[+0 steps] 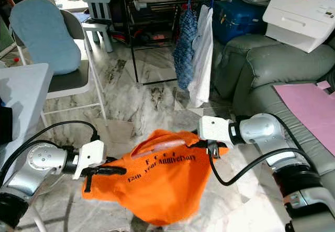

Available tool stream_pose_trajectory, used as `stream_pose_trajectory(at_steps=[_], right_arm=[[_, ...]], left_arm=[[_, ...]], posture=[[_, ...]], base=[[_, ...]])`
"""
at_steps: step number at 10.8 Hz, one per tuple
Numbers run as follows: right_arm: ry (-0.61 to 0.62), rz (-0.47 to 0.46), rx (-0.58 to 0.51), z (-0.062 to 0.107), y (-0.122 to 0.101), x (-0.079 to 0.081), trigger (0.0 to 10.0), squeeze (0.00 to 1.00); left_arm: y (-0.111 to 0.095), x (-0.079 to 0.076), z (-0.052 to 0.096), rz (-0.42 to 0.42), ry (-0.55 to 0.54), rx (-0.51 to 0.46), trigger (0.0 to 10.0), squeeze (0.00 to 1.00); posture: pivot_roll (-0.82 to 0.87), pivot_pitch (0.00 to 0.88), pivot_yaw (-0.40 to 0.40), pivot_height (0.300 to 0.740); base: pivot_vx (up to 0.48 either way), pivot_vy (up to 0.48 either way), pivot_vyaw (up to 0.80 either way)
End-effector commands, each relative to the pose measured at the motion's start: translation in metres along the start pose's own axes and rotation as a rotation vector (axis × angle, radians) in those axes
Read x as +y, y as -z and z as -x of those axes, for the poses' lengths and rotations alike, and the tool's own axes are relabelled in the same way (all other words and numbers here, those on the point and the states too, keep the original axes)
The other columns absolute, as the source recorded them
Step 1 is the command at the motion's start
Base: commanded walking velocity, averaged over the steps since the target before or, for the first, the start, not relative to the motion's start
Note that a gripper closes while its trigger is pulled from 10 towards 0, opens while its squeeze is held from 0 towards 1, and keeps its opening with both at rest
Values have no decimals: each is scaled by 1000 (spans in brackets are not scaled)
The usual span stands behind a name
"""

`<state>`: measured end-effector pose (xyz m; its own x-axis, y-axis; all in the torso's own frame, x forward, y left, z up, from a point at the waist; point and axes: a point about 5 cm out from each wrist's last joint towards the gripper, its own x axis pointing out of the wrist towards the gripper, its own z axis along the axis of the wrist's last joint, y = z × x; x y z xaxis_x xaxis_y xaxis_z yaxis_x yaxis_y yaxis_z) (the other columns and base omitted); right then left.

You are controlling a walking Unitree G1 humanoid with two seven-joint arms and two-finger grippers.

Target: Hang hanger

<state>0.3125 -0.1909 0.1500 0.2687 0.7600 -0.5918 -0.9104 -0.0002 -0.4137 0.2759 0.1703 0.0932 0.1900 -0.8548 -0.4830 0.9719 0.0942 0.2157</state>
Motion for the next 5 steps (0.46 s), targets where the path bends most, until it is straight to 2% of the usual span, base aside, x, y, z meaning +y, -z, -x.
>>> stream_pose_trajectory(at_steps=[1,5], right_arm=[[-28,14,11,-1,1,3,0,0],[-18,9,29,-3,4,5,0,0]], left_arm=[[-10,9,2,-52,-44,-39,0,0],[-11,15,2,-75,-131,-59,0,0]], posture=[[-138,30,0,740],[-134,33,-2,740]], base=[[0,0,0],[0,0,0]])
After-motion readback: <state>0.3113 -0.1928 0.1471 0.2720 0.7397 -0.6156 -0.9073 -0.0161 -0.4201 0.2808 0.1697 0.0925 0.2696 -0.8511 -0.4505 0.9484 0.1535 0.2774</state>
